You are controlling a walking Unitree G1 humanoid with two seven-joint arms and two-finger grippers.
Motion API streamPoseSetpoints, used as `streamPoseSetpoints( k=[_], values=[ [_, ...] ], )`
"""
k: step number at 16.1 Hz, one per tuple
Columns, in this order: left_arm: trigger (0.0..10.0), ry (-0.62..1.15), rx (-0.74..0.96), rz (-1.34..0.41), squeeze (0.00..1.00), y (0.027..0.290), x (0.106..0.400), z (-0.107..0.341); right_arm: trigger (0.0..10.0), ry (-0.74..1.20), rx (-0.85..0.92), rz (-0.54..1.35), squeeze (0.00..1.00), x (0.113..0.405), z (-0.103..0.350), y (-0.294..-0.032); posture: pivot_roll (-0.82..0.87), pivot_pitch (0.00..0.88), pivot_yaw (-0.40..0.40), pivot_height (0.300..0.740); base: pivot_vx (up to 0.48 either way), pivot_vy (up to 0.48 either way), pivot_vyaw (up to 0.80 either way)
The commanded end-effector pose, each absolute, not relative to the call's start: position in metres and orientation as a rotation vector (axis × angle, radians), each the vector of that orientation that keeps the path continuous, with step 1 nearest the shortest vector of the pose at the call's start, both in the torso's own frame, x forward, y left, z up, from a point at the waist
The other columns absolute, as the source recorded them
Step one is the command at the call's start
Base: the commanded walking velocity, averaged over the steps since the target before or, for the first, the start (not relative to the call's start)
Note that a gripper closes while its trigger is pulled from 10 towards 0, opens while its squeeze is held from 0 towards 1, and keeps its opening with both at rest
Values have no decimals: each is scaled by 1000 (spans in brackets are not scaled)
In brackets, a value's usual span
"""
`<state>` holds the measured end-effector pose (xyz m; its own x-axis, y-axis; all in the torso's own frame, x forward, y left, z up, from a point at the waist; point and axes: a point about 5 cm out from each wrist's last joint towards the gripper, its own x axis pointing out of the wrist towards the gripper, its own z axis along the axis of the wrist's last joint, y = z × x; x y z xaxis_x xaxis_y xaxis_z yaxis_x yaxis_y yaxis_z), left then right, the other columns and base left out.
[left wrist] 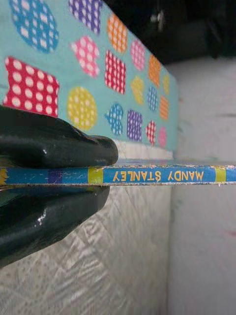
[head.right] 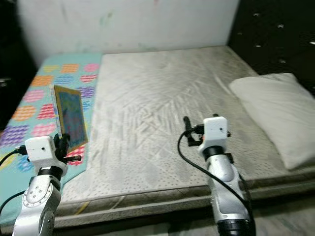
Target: Clean up the room
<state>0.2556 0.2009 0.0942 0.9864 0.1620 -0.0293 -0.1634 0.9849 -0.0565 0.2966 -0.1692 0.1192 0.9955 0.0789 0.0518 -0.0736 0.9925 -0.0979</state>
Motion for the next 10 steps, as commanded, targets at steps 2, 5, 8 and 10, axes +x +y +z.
streamPoseSetpoints(
  k=[2,5,8,10],
  values=[
    [10000,-10,-62,183,0,207,255,103,10000,-56,-81,96,0,297,118,-164,-115,0,27,740,0,0,-800],
    [10000,-4,-77,179,0,204,255,103,10000,-63,-80,101,0,303,117,-162,-113,0,31,740,0,0,-169],
    [10000,-6,-68,159,0,199,256,105,10000,-69,-87,89,0,307,118,-166,-114,0,32,740,0,0,0],
    [10000,-6,-64,156,0,198,257,106,10000,-74,-94,88,0,308,118,-167,-114,0,29,740,0,0,0]
  ],
)
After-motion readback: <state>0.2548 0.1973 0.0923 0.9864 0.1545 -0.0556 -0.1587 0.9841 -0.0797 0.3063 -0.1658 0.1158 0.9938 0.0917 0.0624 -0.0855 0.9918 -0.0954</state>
